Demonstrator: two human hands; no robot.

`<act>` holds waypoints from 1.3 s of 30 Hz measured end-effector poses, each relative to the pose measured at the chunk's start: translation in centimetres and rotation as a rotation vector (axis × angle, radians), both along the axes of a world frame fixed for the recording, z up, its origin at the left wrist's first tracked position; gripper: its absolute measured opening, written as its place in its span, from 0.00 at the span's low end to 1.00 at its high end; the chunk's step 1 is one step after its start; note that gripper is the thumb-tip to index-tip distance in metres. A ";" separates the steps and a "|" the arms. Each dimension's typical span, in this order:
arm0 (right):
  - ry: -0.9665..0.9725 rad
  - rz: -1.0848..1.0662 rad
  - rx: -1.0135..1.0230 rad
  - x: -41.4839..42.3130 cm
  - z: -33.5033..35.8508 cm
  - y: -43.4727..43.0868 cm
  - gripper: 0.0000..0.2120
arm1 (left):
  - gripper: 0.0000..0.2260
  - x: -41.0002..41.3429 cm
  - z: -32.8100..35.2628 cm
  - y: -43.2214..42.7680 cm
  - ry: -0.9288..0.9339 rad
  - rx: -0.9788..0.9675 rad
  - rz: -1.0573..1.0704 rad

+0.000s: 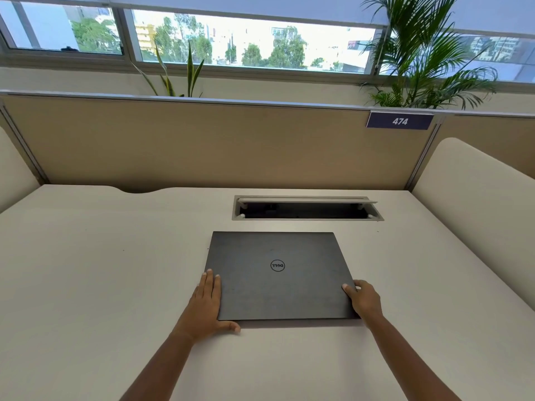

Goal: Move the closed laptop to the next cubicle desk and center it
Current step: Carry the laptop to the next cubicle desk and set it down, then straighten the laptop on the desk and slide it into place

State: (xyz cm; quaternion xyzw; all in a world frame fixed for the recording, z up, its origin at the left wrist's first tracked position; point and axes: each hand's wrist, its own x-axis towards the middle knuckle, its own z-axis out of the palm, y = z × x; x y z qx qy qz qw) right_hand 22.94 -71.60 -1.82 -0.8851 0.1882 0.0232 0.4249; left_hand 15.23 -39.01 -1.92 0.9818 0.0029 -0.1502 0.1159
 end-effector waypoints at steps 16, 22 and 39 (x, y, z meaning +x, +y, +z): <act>-0.125 0.424 -0.002 -5.3 -0.7 -3.6 0.26 | 0.73 -0.7 -0.8 -0.4 -0.142 -0.198 0.215; -0.189 0.295 0.010 -5.4 -1.5 -3.2 0.29 | 0.73 -0.6 -0.5 -0.4 -0.134 -0.198 0.185; -0.231 0.253 0.005 -5.0 -1.9 -2.6 0.28 | 0.76 0.1 -0.1 0.1 -0.092 -0.208 0.192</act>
